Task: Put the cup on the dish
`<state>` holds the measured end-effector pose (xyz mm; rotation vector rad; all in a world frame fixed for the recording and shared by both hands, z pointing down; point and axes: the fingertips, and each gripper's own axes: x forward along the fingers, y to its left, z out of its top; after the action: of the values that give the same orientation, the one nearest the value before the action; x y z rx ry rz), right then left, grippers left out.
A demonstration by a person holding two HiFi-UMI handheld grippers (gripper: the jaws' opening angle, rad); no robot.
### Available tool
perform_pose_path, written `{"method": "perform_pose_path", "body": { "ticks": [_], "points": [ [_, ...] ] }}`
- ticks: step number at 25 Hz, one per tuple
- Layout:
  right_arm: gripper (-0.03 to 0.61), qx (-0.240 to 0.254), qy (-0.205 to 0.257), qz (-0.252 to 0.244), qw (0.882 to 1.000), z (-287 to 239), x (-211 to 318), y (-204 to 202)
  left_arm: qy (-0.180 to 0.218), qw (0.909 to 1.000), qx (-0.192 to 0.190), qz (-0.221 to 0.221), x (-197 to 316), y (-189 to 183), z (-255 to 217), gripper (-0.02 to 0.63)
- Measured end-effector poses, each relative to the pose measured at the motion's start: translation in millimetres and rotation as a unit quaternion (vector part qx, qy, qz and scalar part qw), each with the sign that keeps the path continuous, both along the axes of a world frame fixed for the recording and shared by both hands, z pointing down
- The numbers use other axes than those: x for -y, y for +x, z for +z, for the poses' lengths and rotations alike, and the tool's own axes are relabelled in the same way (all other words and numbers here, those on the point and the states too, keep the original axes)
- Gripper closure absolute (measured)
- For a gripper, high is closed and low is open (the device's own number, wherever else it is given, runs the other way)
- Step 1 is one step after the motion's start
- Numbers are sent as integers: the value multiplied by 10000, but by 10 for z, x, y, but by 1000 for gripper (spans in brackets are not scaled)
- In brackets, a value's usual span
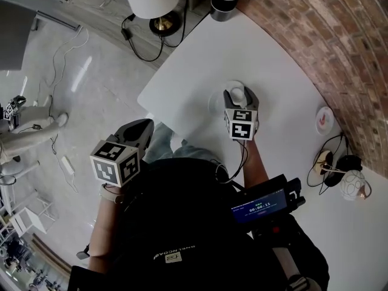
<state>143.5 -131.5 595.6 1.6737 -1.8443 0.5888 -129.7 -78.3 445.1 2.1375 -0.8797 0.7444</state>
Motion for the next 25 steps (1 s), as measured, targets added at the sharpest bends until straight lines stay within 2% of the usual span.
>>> {"method": "perform_pose_path", "body": {
  "ticks": [14, 25],
  "points": [
    [310, 27, 737, 263, 9969, -846, 262, 87, 66, 9983, -169, 561, 218, 201, -57, 607],
    [310, 171, 849, 798, 9930, -1348, 116, 277, 134, 9895, -388, 1385, 367, 584, -90, 607]
  ]
}}
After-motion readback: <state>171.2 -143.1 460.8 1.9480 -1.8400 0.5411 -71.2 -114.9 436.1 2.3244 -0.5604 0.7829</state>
